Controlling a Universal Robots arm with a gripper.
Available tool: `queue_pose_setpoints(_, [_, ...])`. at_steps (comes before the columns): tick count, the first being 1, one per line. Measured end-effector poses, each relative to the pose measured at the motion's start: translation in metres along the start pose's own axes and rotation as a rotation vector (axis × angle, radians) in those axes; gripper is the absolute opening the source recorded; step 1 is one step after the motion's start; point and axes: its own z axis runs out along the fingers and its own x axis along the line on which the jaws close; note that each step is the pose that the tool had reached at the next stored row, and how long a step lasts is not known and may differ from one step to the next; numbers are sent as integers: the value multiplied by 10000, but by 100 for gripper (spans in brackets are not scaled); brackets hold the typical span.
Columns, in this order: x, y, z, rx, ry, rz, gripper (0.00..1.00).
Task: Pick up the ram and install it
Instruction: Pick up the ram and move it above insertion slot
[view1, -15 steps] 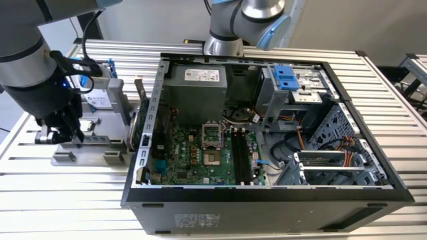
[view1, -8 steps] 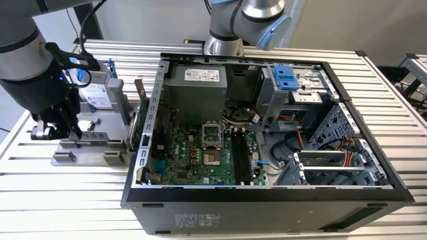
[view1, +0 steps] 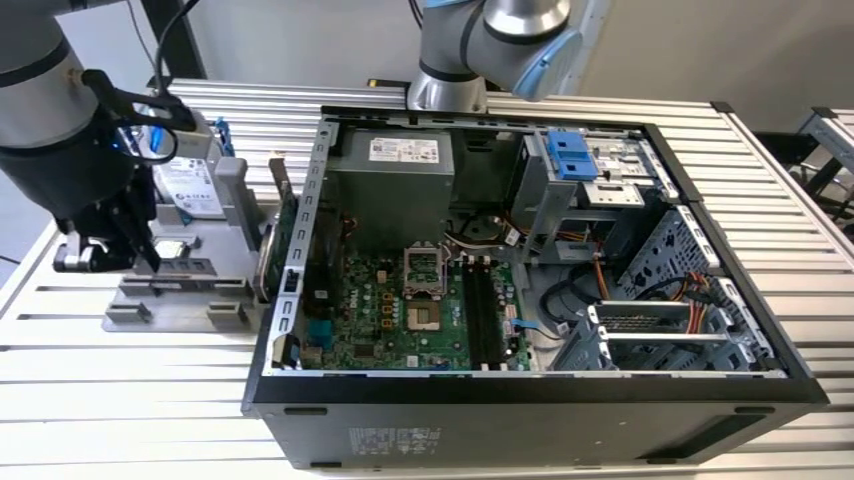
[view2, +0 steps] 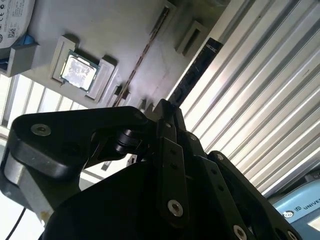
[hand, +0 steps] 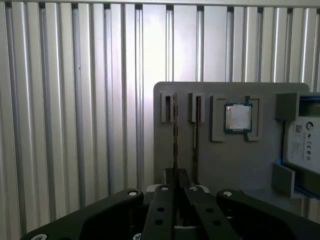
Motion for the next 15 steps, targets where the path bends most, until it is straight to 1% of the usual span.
queue_pose_setpoints(6, [-4,1,-76,0,-1,0,0])
queue_pose_setpoints(12, [-8,3,-175,0,0,0,0])
queue_pose_setpoints(15, [-9,4,-212,0,0,0,0])
